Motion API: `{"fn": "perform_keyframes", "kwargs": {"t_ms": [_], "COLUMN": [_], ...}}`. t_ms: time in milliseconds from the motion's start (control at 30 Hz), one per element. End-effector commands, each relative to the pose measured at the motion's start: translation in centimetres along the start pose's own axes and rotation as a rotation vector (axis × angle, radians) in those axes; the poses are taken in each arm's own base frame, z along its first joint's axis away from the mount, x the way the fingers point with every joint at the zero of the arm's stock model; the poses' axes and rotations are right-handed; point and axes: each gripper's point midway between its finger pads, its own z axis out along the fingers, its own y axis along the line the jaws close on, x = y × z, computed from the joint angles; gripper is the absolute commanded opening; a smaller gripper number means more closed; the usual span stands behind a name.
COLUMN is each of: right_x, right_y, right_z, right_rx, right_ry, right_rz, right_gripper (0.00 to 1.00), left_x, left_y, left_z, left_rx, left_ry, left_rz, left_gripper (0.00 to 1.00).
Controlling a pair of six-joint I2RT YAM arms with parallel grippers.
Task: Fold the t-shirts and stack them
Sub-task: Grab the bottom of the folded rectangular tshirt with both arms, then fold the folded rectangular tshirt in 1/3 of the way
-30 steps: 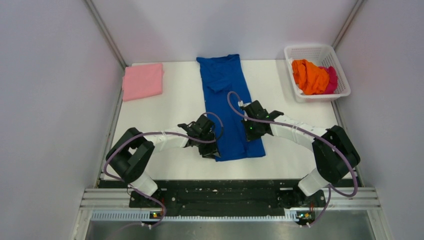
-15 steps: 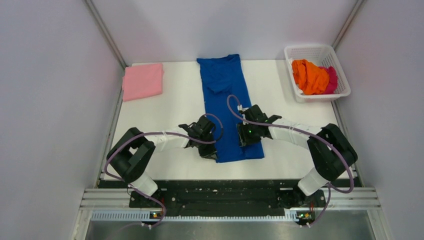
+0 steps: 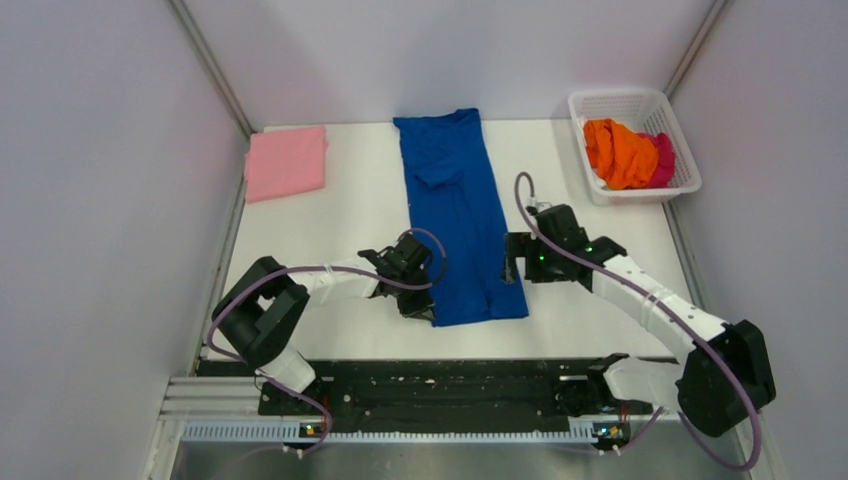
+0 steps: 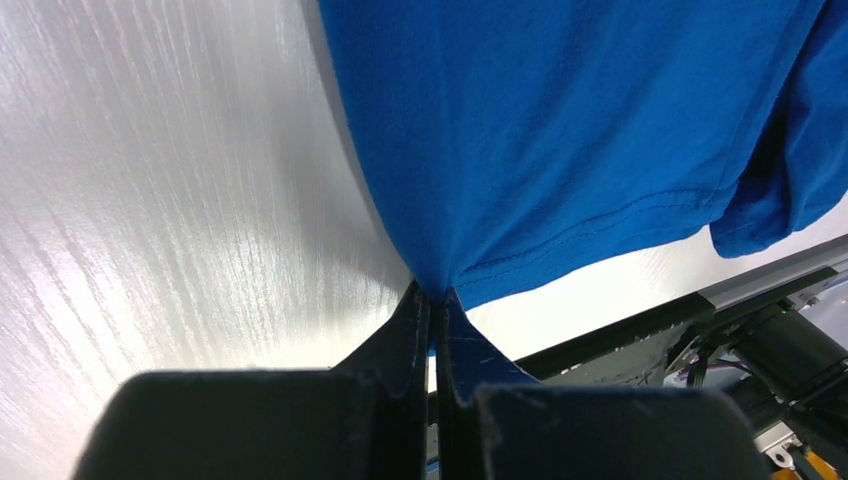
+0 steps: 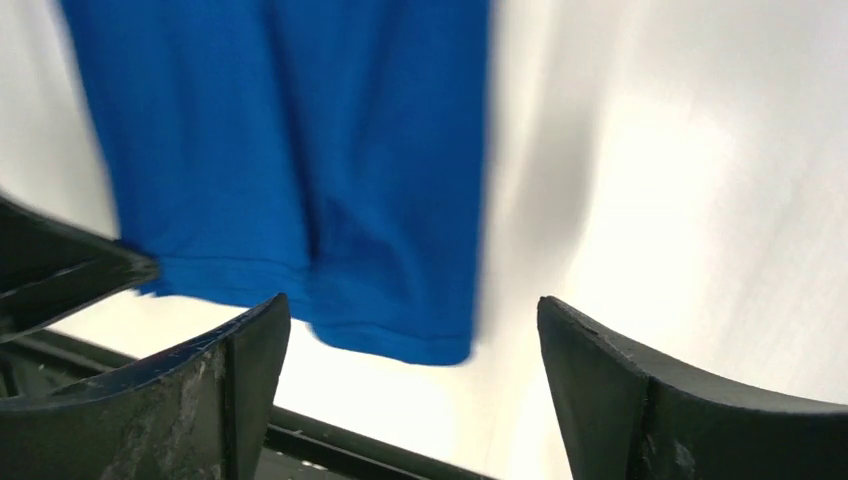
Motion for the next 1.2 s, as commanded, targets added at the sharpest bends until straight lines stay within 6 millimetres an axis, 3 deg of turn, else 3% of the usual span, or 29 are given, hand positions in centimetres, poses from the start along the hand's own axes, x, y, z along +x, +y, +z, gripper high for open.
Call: {"fn": "perform_keyframes", "kwargs": {"t_ms": [0,133,233,467,600,633,767,900,1067,1167], "right_x": [4.5,6.3,7.2,9.6,10.3,9.9,6.6,2.3,-1.8,-5.3], "right_y": [-3.4,-3.1,-2.7,-2.2,-1.4,-1.1,-0.3,1.2,2.2,2.7], "right_z": [-0.1,1.6,2.5,2.1,2.6,2.7,2.3,1.7,1.8,2.3], "right_rx": [0.027,-0.039,-0.072,-0.109,-0.163,-0.176,-0.195,-0.242,-0.252,-0.248], "right_ry": [0.13,0.184,0.215,0.283,0.311,0.305,0.238,0.166,0.116,0.06], "right_rz": [0.153,0.187,0.208,0.238,0.262,0.262,0.237,0.214,0.193,0.177], "right_gripper": [0.88,0.63,0.55,0.42,0.1,0.0,0.0,0.0,0.0,0.0], "left_x": [0.9,1.1,1.2,1.7,1.9,1.8,1.5,-0.1,-3.9,-6.8], "left_y": [0.7,0.4,0.4,-0.3,-1.2,-1.4,-2.9,-4.0,-5.9,-6.1], "left_z": [-0.5,-0.8,-1.0,-1.4,-1.6,-1.7,-2.4,-3.2,-4.9,-5.6], "left_rx": [-0.029,-0.023,-0.02,0.025,0.066,0.076,0.122,0.109,0.183,0.212], "left_ry": [0.002,-0.004,-0.013,-0.003,0.007,0.01,0.014,-0.007,-0.072,-0.105], "left_rz": [0.004,0.006,0.0,-0.011,-0.001,0.001,0.025,0.053,0.044,0.007], "left_gripper": [0.0,0.0,0.0,0.0,0.0,0.0,0.0,0.0,0.0,0.0]}}
